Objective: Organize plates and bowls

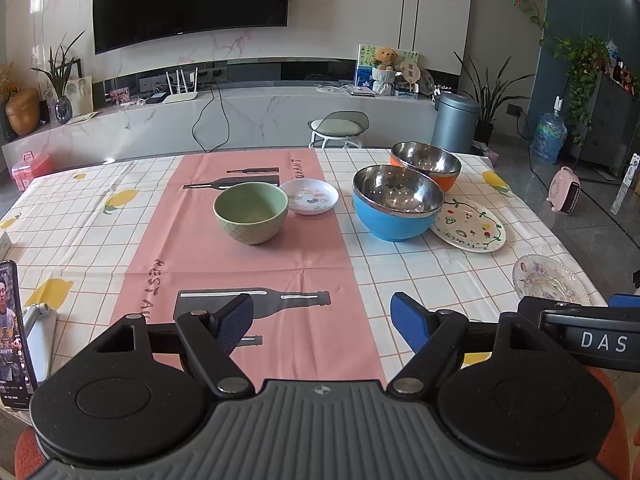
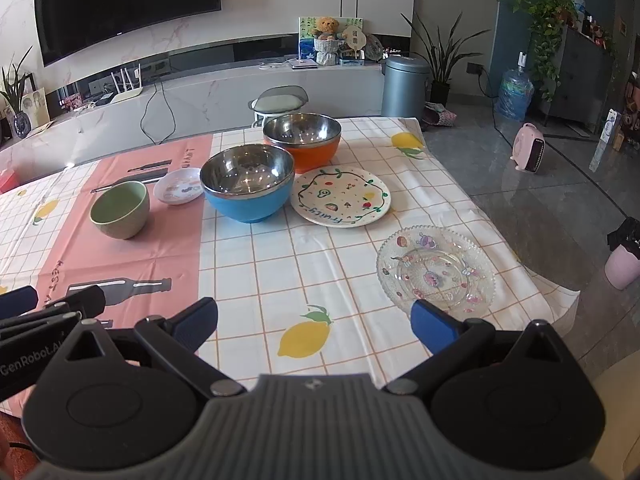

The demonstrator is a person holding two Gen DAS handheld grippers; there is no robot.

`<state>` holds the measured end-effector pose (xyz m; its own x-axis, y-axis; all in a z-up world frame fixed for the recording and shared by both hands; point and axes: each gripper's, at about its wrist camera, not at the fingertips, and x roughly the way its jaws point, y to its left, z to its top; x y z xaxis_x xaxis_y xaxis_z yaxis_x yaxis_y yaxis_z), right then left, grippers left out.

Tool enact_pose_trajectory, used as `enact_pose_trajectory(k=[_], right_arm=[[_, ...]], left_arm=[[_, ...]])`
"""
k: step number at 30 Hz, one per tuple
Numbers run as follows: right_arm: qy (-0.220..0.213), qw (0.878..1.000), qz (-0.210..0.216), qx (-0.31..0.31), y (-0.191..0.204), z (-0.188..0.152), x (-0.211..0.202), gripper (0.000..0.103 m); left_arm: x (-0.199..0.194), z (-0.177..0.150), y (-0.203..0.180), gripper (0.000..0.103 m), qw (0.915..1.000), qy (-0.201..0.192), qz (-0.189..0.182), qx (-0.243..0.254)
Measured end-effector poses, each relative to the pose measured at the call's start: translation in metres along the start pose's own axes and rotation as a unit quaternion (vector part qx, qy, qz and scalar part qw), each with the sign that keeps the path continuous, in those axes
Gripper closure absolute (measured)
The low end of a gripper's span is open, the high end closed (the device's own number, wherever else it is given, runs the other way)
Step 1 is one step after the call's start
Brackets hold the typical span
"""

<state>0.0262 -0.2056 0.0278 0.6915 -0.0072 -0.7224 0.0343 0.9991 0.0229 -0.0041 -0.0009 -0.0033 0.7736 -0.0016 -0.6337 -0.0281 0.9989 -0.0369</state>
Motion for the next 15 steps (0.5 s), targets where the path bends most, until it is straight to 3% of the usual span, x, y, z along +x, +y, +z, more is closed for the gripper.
enact_pose_trajectory(k=[15], right_arm=[[0.004, 1.0, 0.003, 0.001, 0.0014, -0.001, -0.0001, 0.003]], left_arm=[[-0.0002, 0.0012, -0.0012, 0.011, 1.0, 0.003, -0.005, 0.0]])
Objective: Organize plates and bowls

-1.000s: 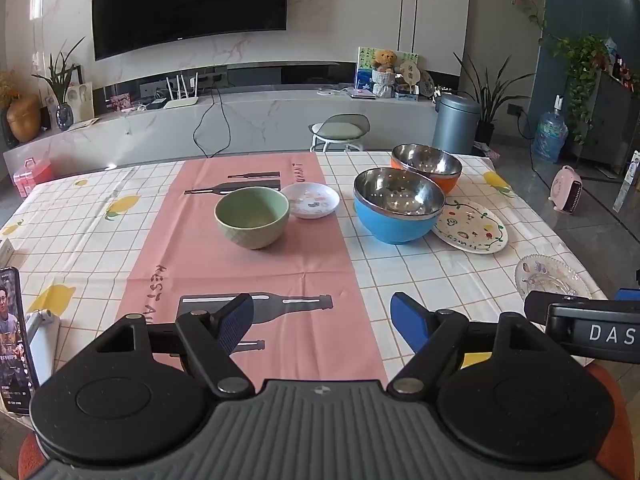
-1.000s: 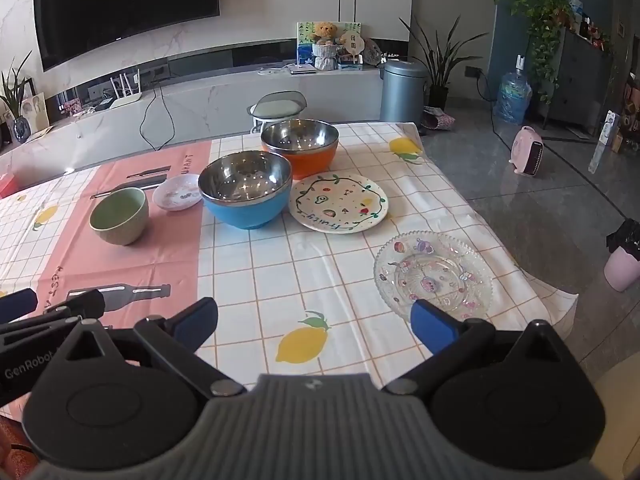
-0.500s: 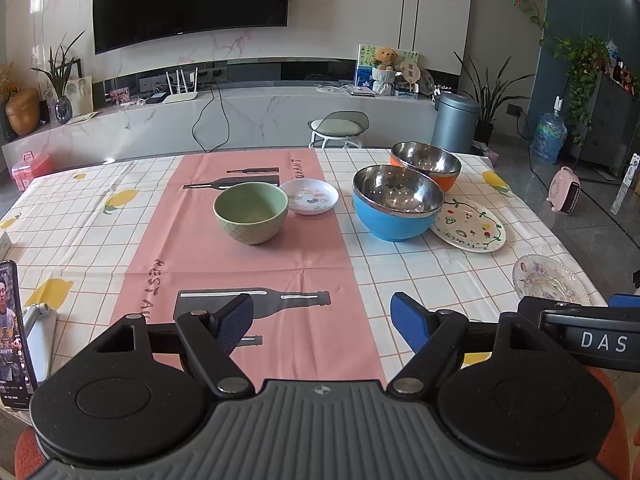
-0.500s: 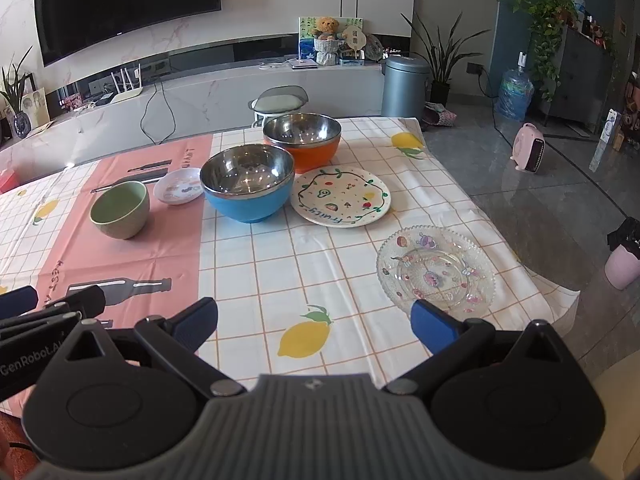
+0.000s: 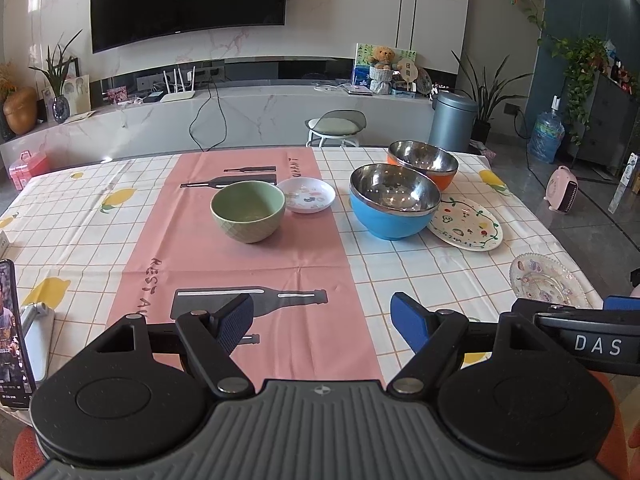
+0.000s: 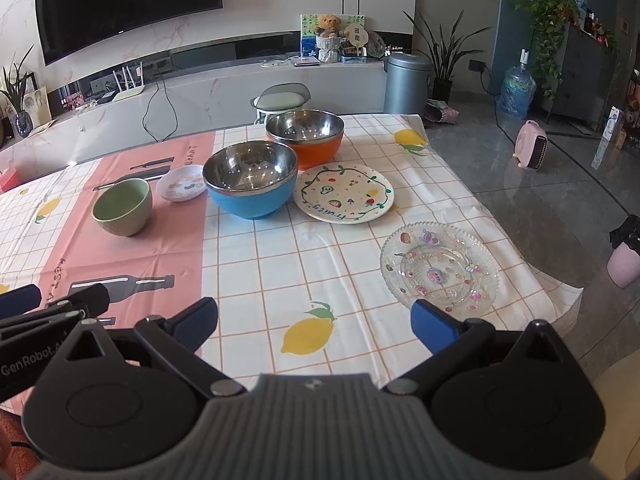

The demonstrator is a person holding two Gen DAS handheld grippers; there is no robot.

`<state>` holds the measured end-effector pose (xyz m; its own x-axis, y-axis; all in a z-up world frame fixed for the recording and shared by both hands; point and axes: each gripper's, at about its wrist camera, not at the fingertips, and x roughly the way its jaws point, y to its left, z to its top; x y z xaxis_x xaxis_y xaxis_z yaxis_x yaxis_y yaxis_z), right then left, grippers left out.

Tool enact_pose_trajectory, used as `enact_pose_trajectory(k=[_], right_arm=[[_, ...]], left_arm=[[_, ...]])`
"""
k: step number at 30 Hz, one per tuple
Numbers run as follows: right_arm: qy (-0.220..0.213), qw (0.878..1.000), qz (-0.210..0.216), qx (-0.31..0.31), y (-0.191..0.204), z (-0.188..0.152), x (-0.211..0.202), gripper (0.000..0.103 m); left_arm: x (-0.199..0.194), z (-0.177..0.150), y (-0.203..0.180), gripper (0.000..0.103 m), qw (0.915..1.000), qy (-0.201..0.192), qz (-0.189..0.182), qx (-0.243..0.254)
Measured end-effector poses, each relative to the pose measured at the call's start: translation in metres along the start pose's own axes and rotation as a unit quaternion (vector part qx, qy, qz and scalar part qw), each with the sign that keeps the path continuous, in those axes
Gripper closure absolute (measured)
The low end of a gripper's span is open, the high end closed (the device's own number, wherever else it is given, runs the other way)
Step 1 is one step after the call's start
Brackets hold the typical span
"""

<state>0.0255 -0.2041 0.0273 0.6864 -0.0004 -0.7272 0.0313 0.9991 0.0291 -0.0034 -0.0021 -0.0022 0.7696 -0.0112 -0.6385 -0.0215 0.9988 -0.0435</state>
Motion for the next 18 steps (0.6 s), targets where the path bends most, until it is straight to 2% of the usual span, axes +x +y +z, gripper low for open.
enact_pose_trajectory(k=[18], right_arm=[[0.002, 1.0, 0.001, 0.001, 0.0017, -0.0026, 0.001, 0.003]], left_arm=[[-0.0001, -0.0008, 0.0005, 0.011, 1.0, 0.002, -0.004, 0.002]])
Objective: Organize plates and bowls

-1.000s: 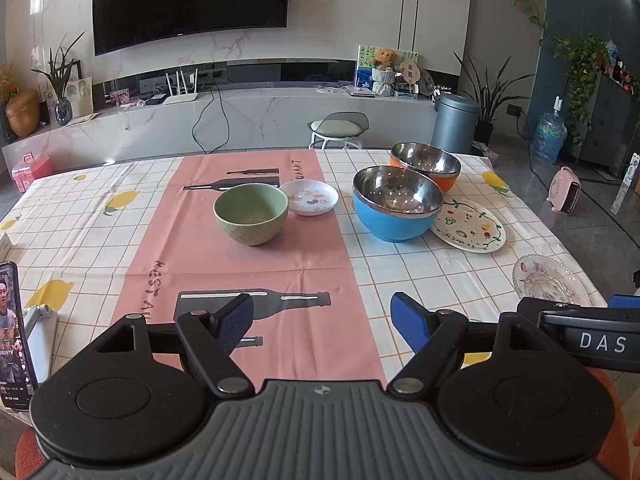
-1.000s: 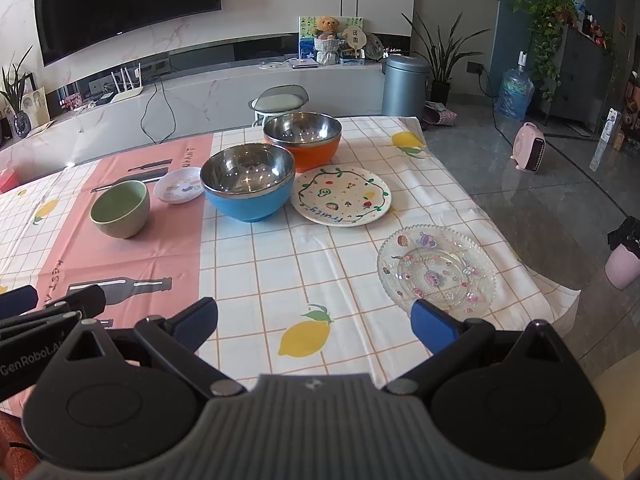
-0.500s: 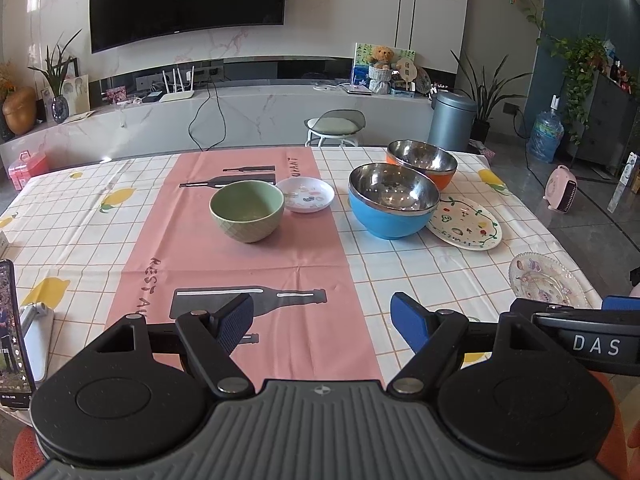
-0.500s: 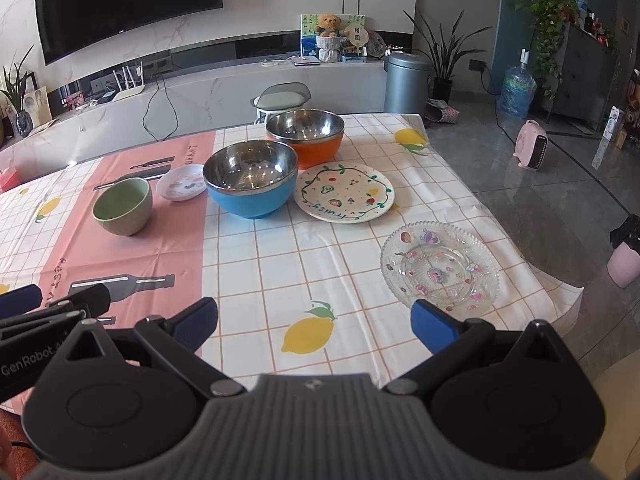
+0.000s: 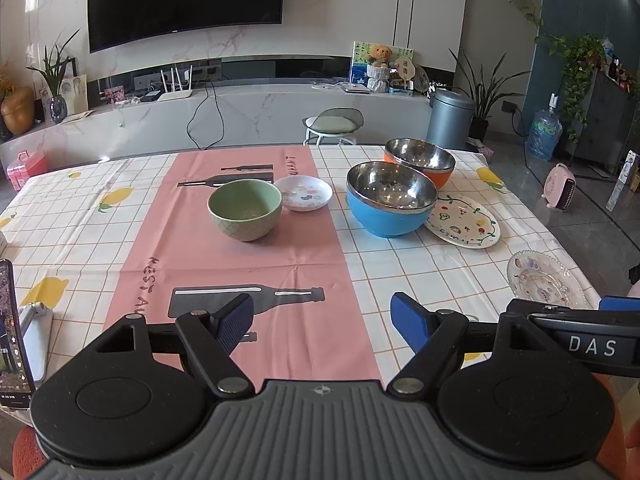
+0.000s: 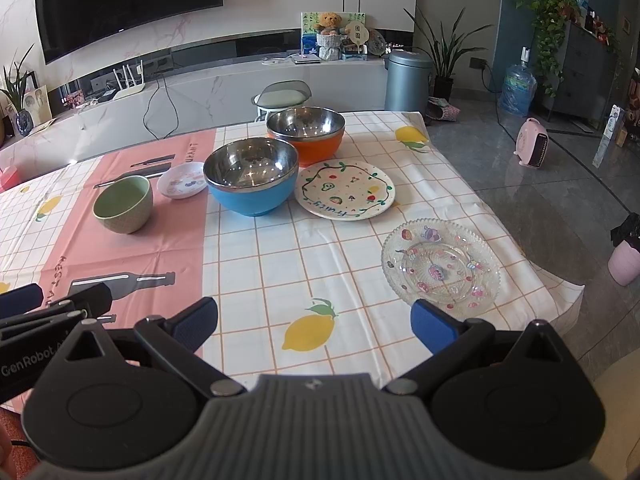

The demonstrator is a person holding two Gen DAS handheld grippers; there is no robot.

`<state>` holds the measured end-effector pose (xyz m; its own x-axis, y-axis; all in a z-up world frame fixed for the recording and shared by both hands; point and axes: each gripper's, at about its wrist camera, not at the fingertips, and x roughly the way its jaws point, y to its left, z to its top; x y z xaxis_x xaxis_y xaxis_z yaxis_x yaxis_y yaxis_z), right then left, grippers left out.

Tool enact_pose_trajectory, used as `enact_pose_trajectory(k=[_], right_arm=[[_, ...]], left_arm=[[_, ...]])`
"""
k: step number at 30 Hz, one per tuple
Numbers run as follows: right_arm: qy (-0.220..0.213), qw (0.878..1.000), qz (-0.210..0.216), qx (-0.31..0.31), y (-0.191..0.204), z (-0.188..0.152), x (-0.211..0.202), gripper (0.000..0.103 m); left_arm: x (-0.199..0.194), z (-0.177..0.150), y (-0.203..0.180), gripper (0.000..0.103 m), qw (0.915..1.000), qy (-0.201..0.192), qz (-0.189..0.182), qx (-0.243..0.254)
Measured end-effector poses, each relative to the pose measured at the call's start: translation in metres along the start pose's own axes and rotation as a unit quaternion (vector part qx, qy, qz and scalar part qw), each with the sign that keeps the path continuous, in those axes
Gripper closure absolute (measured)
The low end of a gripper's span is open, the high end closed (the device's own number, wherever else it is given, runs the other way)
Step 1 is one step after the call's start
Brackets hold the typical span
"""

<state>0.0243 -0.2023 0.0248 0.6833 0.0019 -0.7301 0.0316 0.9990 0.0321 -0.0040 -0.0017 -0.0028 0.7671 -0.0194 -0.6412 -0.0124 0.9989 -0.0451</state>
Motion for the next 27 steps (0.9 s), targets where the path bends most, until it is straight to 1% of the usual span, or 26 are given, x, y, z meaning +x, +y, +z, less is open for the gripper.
enact_pose_trajectory(k=[27], right_arm=[[0.001, 1.0, 0.0, 0.0, 0.0003, 0.0003, 0.0002, 0.003]], left_arm=[[0.0, -0.0006, -0.0007, 0.011, 1.0, 0.005, 0.0, -0.002]])
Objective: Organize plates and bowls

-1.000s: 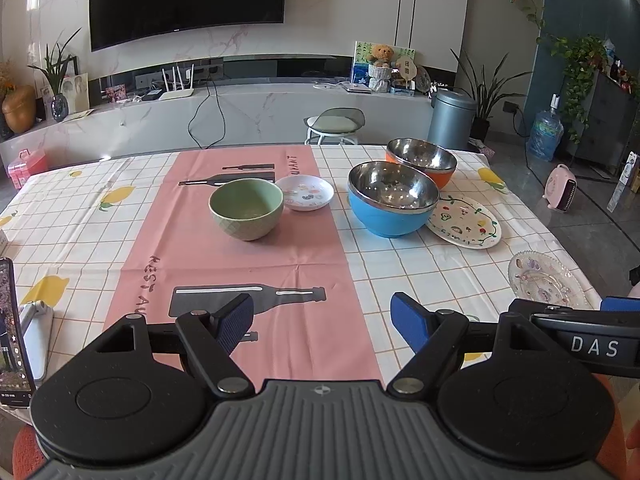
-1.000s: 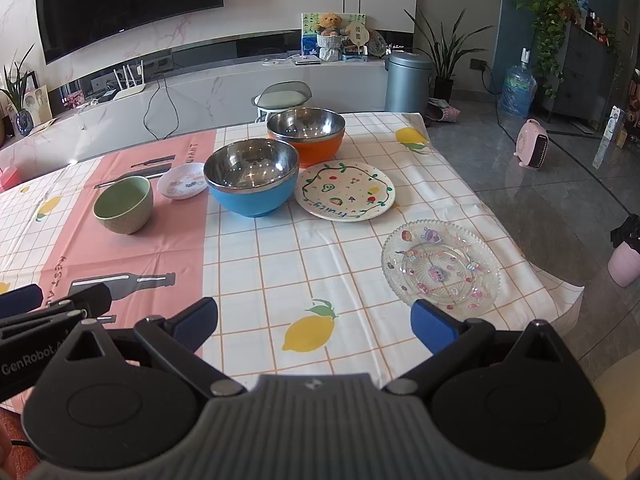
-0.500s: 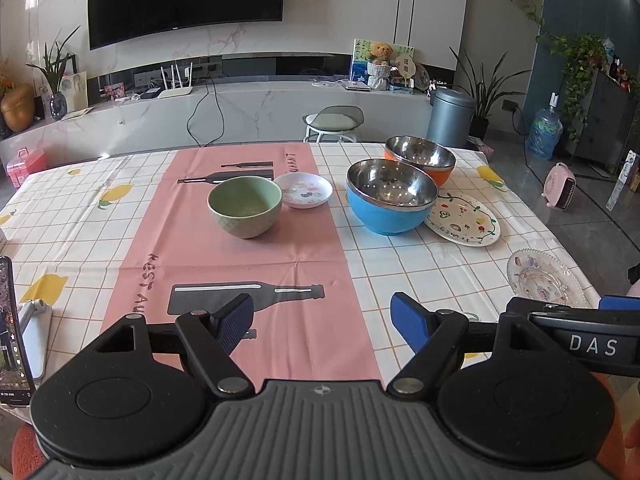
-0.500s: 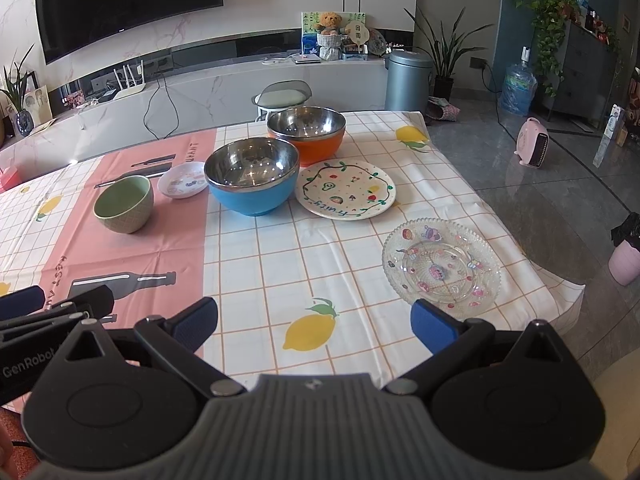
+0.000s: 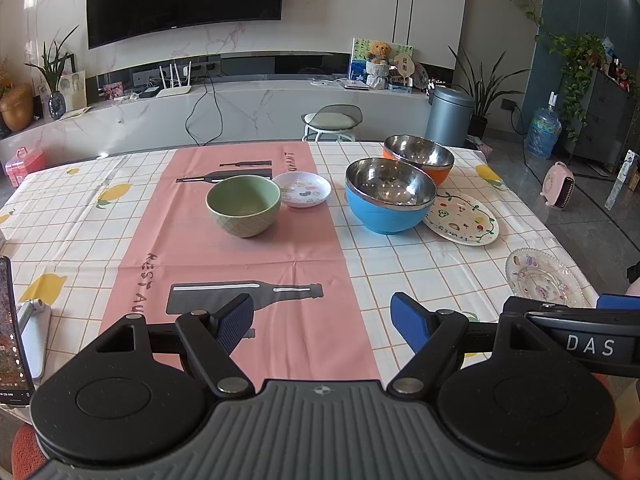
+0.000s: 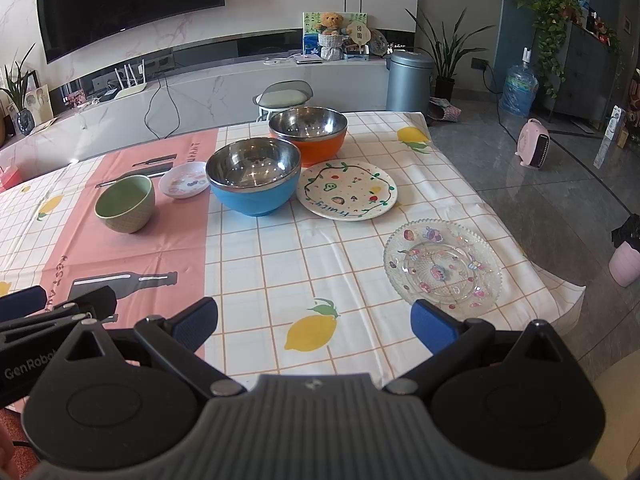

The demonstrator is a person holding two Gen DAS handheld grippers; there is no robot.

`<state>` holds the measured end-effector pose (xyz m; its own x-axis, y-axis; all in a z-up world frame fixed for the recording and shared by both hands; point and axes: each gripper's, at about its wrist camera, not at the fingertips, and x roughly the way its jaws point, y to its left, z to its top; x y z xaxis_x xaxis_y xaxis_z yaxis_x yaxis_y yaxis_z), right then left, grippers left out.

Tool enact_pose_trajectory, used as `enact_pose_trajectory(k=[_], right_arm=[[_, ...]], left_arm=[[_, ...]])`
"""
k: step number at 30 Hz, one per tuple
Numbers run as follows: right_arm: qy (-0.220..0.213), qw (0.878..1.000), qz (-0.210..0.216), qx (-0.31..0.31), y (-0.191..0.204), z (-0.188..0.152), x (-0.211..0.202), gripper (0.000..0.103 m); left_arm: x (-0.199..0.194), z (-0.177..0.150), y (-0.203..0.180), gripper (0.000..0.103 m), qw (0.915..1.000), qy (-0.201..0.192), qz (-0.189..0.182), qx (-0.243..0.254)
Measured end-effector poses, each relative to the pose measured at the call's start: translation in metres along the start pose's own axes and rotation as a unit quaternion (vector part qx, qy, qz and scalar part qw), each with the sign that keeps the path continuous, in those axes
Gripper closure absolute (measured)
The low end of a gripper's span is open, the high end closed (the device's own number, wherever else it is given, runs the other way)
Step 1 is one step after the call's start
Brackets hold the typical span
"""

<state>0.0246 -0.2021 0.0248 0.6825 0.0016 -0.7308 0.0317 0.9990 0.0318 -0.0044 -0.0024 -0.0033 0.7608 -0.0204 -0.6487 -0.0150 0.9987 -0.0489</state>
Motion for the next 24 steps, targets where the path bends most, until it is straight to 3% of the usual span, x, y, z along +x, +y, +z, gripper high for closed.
enact_pose_trajectory(k=[15, 24], right_arm=[[0.005, 1.0, 0.005, -0.006, 0.006, 0.0, 0.003, 0.003], [-0.004, 1.0, 0.024, -0.016, 0.01, 0.012, 0.016, 0.003]], left_arm=[[0.004, 0.0, 0.004, 0.011, 1.0, 0.005, 0.001, -0.003], [0.019, 0.01, 0.023, 0.012, 0.9992, -0.012, 0.037, 0.002]])
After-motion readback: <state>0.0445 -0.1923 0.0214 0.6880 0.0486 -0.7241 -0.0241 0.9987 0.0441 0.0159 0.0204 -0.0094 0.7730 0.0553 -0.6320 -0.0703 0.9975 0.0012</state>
